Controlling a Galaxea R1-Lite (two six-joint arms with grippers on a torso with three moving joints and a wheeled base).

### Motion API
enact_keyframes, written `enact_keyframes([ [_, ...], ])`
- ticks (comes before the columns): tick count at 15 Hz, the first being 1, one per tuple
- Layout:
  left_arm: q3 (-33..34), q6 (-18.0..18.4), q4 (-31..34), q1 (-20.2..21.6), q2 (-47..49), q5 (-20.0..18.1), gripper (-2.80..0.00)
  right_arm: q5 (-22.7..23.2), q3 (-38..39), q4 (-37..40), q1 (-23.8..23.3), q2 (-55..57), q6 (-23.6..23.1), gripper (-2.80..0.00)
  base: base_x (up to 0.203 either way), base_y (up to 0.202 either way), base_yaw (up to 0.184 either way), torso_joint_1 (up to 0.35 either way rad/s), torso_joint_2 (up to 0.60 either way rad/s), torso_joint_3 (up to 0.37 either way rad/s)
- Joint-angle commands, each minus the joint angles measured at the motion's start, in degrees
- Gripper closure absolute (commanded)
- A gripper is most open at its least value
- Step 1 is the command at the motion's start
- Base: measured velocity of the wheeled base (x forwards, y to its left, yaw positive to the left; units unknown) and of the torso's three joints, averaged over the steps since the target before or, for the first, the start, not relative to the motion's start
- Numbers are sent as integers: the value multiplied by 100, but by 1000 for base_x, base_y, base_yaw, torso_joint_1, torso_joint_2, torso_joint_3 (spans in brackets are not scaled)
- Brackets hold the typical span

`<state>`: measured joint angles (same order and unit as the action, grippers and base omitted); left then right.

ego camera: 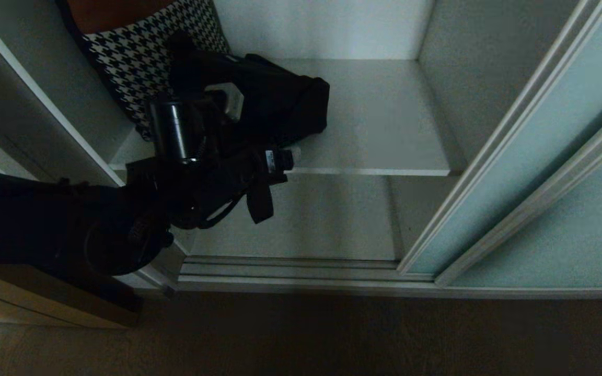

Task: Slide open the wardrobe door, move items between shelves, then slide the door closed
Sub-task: Close the door

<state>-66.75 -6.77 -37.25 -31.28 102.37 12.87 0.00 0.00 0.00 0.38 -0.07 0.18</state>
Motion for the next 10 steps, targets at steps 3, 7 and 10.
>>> enact_keyframes([
  [3,-602,-25,-31,-1,196,55,-280,0,0,0,6,-10,-1,0,0,0,0,0,0,0],
  [7,-2053,-45,17,-1,968,341,-280,0,0,0,6,-10,8,0,0,0,0,0,0,0],
  [10,-3447,-20,95,5,1758,664,-280,0,0,0,-3,-10,-1,0,0,0,0,0,0,0],
])
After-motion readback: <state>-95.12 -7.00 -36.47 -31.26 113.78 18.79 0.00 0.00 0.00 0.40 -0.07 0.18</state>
